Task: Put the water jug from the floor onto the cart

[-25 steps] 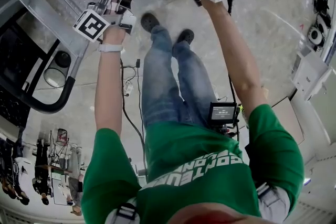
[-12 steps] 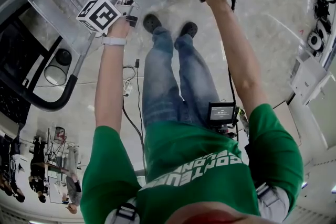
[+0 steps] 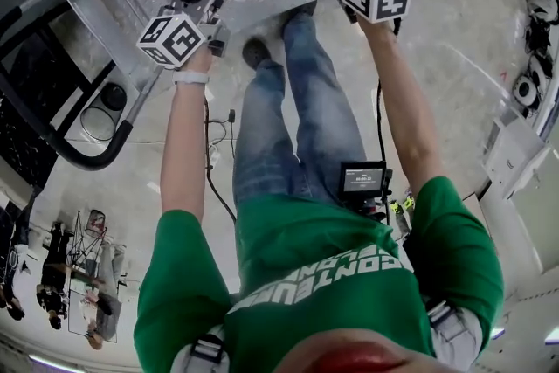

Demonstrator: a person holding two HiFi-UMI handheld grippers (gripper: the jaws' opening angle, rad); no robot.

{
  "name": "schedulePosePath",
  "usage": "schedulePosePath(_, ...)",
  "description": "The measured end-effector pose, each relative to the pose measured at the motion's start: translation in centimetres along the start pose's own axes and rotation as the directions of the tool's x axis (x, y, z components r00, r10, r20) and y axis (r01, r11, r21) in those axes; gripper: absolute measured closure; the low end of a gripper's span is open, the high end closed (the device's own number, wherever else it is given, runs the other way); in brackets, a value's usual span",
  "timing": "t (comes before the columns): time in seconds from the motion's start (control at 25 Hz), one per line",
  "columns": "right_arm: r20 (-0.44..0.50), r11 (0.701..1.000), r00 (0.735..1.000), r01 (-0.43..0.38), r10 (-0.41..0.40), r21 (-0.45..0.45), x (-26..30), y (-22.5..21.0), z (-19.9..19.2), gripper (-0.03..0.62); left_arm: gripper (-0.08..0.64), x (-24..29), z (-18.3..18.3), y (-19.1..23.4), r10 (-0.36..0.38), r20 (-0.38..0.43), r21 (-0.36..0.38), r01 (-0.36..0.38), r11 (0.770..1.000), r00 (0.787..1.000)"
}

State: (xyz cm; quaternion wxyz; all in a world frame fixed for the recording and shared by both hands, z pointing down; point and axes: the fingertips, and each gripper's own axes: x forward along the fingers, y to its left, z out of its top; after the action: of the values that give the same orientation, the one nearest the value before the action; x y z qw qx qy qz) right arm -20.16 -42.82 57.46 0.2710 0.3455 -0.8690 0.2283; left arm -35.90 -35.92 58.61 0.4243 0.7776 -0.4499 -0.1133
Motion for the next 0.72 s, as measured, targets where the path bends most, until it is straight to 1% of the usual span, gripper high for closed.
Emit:
schedulePosePath(0.12,0.002,0.996,0.999,-0.045,0.045,-0.081,-1.5,0.4,0.8,0.414,0.258,-1.5,1.1,0.6,0.068,0.055,0.007,-0.068,0.998,0.996)
schedulePosePath(0.28,-0.019,0.978,0.993,-0.122,0.121,-0.17,-4.1,0.8,1.9,0.414,0.273,-3.5,1.9,-0.4,0.177,0.055,0.046,-0.179,0.983,0.983)
schedulePosePath(0.4,-0.018,0.956,0.985,-0.172,0.172,-0.239,-6.1,0.8,4.1,0.416,0.287,-4.6,3.9,-2.3,0.229,0.082,0.084,-0.236,0.968,0.97)
schedulePosePath(0.52,-0.037,0.938,0.978,-0.206,0.204,-0.28,-8.9,0.3,5.2,0.433,0.305,-6.1,5.2,-6.1,0.254,0.11,0.11,-0.266,0.958,0.961)
schedulePosePath(0.6,-0.042,0.936,0.977,-0.211,0.208,-0.281,-10.3,-0.6,6.0,0.457,0.325,-6.4,6.2,-8.5,0.256,0.135,0.127,-0.273,0.954,0.957)
schedulePosePath(0.68,-0.027,0.937,0.978,-0.206,0.207,-0.283,-11.0,-1.5,7.5,0.48,0.339,-6.5,7.8,-10.4,0.248,0.169,0.144,-0.272,0.951,0.954)
schedulePosePath(0.72,-0.012,0.936,0.978,-0.201,0.206,-0.289,-11.3,-1.9,8.5,0.499,0.357,-6.4,8.7,-11.4,0.24,0.187,0.154,-0.27,0.95,0.952)
